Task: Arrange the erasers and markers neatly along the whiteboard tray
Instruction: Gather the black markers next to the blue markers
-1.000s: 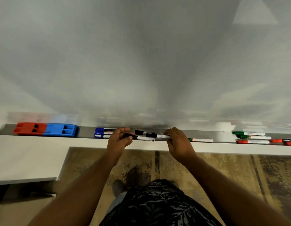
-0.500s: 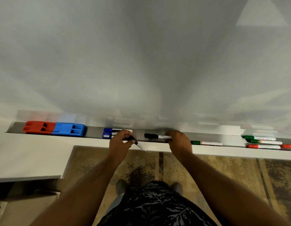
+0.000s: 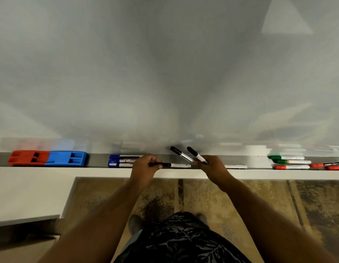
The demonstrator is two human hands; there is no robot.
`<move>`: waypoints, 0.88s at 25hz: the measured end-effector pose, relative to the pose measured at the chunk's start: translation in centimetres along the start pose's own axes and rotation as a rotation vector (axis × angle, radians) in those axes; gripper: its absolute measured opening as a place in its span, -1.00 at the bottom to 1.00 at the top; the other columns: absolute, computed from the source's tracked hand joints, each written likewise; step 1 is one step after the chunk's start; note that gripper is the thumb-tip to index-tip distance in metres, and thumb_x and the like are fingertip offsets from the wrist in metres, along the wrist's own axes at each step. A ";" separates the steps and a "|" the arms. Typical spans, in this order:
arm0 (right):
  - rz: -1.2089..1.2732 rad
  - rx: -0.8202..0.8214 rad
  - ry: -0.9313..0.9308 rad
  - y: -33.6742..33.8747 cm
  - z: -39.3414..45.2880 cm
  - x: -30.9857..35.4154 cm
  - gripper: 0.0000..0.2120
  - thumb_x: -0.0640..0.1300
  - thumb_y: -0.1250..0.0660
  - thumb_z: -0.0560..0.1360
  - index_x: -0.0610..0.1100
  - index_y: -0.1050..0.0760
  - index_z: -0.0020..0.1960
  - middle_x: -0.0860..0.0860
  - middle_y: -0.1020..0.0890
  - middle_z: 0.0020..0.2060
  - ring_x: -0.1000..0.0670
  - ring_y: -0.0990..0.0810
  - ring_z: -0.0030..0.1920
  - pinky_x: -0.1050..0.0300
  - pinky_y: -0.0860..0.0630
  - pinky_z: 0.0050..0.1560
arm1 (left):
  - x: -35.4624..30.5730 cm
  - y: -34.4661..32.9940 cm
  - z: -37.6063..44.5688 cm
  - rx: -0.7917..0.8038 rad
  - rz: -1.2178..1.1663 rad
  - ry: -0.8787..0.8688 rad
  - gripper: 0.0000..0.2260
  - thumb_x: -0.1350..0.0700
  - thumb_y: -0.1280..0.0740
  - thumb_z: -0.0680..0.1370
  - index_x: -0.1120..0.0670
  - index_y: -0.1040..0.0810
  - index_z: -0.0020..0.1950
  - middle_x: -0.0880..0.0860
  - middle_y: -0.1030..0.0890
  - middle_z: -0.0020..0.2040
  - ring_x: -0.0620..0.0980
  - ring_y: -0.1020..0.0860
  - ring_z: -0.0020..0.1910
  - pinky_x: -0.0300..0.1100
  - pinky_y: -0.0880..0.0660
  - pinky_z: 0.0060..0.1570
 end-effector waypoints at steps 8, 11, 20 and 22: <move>-0.415 -0.175 0.236 -1.2 -0.1 2.6 -0.74 -0.17 -0.41 0.56 0.04 -0.68 0.21 0.04 -0.72 0.01 0.00 -0.66 -0.05 0.06 -0.61 -0.04 | 0.2 -0.9 -0.2 0.015 0.165 -0.090 -0.64 0.34 -0.52 0.47 0.08 -0.62 0.22 0.02 -0.66 0.10 -0.06 -0.64 0.05 -0.19 -0.60 0.09; -0.582 -0.138 0.281 -3.7 0.5 3.7 -0.74 -0.16 -0.36 0.59 0.03 -0.66 0.24 -0.01 -0.69 0.03 -0.09 -0.65 -0.03 0.02 -0.61 -0.03 | 1.0 -0.6 -0.3 0.002 0.163 -0.021 -0.49 0.34 -0.52 0.47 0.07 -0.52 0.38 0.00 -0.64 0.16 -0.07 -0.63 0.10 -0.31 -0.53 0.05; -0.376 -0.179 0.298 -2.8 -0.9 2.0 -0.92 0.02 -0.18 0.60 0.04 -0.36 0.06 0.07 -0.52 -0.15 0.04 -0.47 -0.15 0.05 -0.39 -0.18 | 0.7 -1.0 -0.6 0.027 0.221 -0.020 -0.41 0.33 -0.52 0.47 0.05 -0.48 0.46 0.02 -0.60 0.27 -0.09 -0.58 0.18 -0.39 -0.47 0.02; -0.362 -0.241 0.278 -2.2 -0.8 1.4 -0.93 -0.12 -0.23 0.64 0.00 -0.44 0.11 0.03 -0.55 -0.05 0.01 -0.48 -0.06 0.00 -0.48 -0.09 | 0.5 -1.2 -0.7 0.036 0.226 -0.019 -0.40 0.32 -0.52 0.47 0.03 -0.47 0.48 0.02 -0.59 0.31 -0.09 -0.56 0.21 -0.39 -0.43 0.03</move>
Point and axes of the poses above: each hand's wrist, its own z-axis towards the middle knuckle, its own y-axis out of the back of the hand, x = y × z, the point moved 9 cm from there along z, towards the middle knuckle
